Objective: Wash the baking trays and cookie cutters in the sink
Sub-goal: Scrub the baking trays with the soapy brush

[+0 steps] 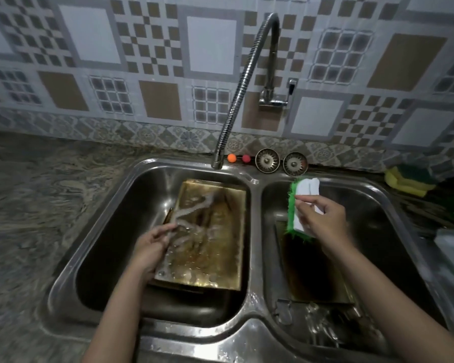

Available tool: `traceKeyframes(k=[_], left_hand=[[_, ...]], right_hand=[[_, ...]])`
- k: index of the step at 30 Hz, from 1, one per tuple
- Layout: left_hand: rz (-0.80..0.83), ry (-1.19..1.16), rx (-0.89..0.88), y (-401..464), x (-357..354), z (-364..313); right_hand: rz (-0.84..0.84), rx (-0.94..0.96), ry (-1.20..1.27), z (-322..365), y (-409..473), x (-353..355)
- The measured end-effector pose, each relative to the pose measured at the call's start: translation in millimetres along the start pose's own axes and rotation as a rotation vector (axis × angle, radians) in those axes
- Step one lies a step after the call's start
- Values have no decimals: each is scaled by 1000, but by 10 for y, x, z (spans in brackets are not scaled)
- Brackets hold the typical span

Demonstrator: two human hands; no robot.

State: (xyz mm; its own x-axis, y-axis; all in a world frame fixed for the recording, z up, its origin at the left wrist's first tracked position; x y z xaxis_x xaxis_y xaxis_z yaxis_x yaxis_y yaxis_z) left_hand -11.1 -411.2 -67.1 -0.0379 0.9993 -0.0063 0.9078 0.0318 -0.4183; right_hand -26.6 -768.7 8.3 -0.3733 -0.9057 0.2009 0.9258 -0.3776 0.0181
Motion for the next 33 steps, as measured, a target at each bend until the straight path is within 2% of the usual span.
traceKeyframes(k=[5,10,12,14,17,19,20,22,24,28,31,33], left_hand=[[-125,163,111,451,469,194],[-88,272,229,665,381,396],[-125,455,207,688,282,388],[-151,604,128,661,15,254],[-126,600,-154,461,-738,-88],[17,524,-334,292,-1394,-238],[121,462,-354,219,-1736,-248],[320,418,-256,132,-2374,-119],[400,486,-97,192,-2856,225],[418,760,96,426,-3196,922],[431,991,73,493,-3314,1211],[366,1063,56,512,-3333,1307]], right_hand=[[-19,-36,-84,-156,-50,28],[-118,-93,-81,-280,-155,283],[-161,-92,-88,-312,-187,450],[-192,-95,-107,-339,-209,619],[-236,-105,-135,-414,-228,862],[-240,-90,-165,-463,-246,1015],[-235,-81,-176,-479,-261,1083],[-230,-55,-193,-511,-289,1227],[-231,-53,-206,-555,-319,1378],[-209,-58,-212,-695,-382,1737],[-128,-55,-236,-782,-439,2023],[-83,-46,-240,-788,-485,2214]])
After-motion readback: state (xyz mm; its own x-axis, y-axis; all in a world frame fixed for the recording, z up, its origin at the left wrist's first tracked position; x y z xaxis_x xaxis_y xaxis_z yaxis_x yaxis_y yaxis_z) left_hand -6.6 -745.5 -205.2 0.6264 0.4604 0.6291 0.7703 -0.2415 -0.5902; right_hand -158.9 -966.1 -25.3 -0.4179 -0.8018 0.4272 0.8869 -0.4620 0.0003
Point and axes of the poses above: each hand's wrist, its own y-axis towards the middle knuckle, its own x-axis out of the back of the hand, z = x × y, the point moved 6 cm from there along y, towards the middle knuckle, and after that the axes turned 6 degrees about z, right-handed, at the moved point
